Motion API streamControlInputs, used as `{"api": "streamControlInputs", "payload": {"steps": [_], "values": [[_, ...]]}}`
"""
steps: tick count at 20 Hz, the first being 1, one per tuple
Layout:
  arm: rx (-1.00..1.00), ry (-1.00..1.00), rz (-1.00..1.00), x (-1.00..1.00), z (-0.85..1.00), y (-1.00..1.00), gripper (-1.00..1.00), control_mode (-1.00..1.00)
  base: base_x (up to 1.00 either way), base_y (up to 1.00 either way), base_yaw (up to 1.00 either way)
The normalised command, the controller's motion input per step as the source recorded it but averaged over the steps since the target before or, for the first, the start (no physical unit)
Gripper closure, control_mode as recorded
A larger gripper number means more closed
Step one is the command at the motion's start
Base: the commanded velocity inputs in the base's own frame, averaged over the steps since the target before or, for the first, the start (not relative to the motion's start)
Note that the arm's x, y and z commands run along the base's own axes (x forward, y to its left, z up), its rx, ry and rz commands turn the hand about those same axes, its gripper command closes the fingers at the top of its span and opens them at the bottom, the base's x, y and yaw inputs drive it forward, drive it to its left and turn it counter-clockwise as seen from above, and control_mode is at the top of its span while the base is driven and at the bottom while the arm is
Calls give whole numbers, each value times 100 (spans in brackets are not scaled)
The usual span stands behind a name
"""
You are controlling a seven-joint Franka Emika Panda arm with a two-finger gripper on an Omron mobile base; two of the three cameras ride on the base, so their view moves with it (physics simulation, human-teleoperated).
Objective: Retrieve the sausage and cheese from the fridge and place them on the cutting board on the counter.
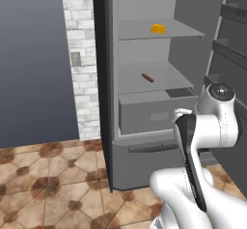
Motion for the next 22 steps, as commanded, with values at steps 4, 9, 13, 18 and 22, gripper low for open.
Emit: {"api": "streamControlInputs", "payload": {"steps": [4,9,13,18,22], "values": [[0,0,0,0,0,0,-100,-100,0,0,0],[0,0,0,0,0,0,-100,-100,0,0,0],[0,0,0,0,0,0,-100,-100,0,0,0],[0,0,0,0,0,0,-100,-100,0,0,0],[0,0,0,0,0,0,-100,100,0,0,0]]}}
